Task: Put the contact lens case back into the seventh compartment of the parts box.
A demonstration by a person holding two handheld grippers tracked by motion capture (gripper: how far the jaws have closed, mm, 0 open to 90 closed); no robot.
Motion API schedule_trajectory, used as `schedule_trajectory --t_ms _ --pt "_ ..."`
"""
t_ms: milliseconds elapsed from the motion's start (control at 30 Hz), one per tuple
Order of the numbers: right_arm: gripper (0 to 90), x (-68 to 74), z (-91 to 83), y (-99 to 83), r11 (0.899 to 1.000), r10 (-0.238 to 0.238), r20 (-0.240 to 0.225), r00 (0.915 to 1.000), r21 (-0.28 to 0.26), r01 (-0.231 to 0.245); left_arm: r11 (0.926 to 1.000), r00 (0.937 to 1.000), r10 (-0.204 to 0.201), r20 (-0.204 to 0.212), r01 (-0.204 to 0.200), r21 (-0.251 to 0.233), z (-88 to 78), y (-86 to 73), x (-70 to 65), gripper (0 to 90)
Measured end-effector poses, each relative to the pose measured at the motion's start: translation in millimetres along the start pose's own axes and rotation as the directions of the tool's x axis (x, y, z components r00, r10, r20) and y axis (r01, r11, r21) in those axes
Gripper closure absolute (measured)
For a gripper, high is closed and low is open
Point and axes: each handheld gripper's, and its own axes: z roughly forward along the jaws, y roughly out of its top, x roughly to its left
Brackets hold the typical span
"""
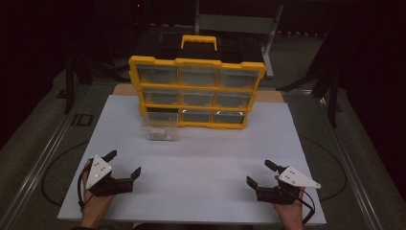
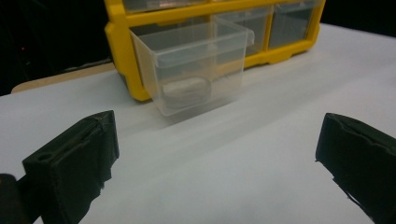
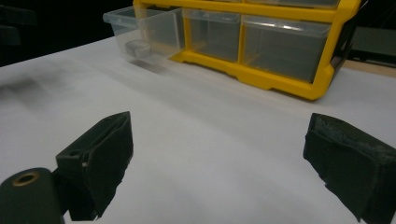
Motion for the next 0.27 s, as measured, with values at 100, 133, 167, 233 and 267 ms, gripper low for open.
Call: schedule_trajectory --t_ms 100,133,167,233,267 --pt "8.3 -4.0 6.6 0.8 1.000 -0.004 0.008 1.0000 0.000 0.004 0.9999 1.0000 -0.009 -0.004 0.009 -0.010 -1.9 -0.3 3.5 0.4" --pt "8.3 -4.0 6.6 0.8 1.000 -0.004 0.008 1.0000 0.000 0.004 0.9999 1.0000 -0.009 -0.004 0.009 -0.010 -1.9 -0.3 3.5 0.4" --pt "8.4 -3.2 7.2 -1.1 1.000 -0.012 0.014 0.9998 0.010 0.012 0.9999 0.9998 -0.007 -0.020 0.007 -0.012 -2.6 -0.5 4.8 0.4" --pt "8.3 -1.8 5.6 -3.4 1.000 -0.014 0.014 0.9998 0.012 0.013 0.9998 0.9996 -0.011 -0.026 0.011 -0.017 -3.1 -0.5 6.4 0.4" --pt "8.3 -1.8 5.6 -3.4 1.000 -0.014 0.014 0.9998 0.012 0.013 0.9998 0.9996 -0.011 -0.026 0.011 -0.017 -3.1 -0.5 6.4 0.4"
